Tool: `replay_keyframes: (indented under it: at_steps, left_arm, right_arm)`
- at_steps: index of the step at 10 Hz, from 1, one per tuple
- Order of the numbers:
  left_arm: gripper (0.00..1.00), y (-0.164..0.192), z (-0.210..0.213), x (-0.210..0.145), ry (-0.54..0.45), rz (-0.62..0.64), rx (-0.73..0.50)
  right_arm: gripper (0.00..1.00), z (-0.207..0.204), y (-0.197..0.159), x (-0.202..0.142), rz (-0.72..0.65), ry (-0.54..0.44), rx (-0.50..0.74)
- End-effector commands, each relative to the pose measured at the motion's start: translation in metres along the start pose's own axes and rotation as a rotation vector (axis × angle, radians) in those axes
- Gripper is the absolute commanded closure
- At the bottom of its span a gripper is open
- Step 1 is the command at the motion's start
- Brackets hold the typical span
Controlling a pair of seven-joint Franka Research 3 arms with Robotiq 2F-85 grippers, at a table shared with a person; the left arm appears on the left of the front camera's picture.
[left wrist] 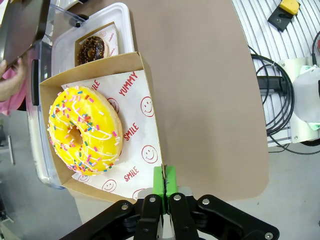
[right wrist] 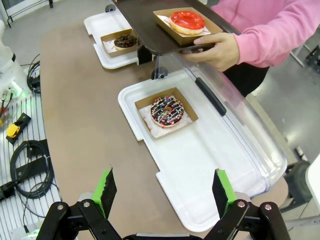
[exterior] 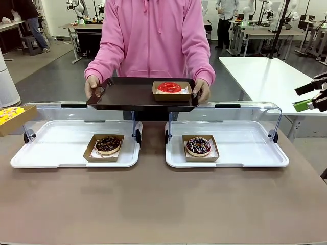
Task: Provide the desired donut to the person.
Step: Place the picked Paper togo box onto the Handle tray extended by the person.
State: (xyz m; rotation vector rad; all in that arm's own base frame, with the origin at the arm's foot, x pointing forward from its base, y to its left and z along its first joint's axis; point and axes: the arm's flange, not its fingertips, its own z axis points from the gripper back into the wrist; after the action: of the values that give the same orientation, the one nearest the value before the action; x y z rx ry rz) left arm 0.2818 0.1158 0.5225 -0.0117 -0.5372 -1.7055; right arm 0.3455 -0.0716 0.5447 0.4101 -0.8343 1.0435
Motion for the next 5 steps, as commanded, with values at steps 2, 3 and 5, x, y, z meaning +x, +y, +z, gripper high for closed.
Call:
replay_keyframes:
  at_steps: [2, 3, 5]
  left_arm:
    - [0.99, 0.07, 0.008, 0.069, -0.016, -0.015, -0.052]
    - [0.99, 0.103, 0.005, 0.1, -0.01, -0.027, -0.047]
    - [0.99, 0.153, -0.012, 0.157, 0.018, -0.01, 0.022]
  right_arm:
    - [0.0, 0.0, 0.0, -0.002, 0.006, -0.006, 0.01]
    - [0.0, 0.0, 0.0, -0.002, 0.006, -0.006, 0.01]
    - [0.0, 0.0, 0.0, -0.002, 0.006, -0.006, 0.01]
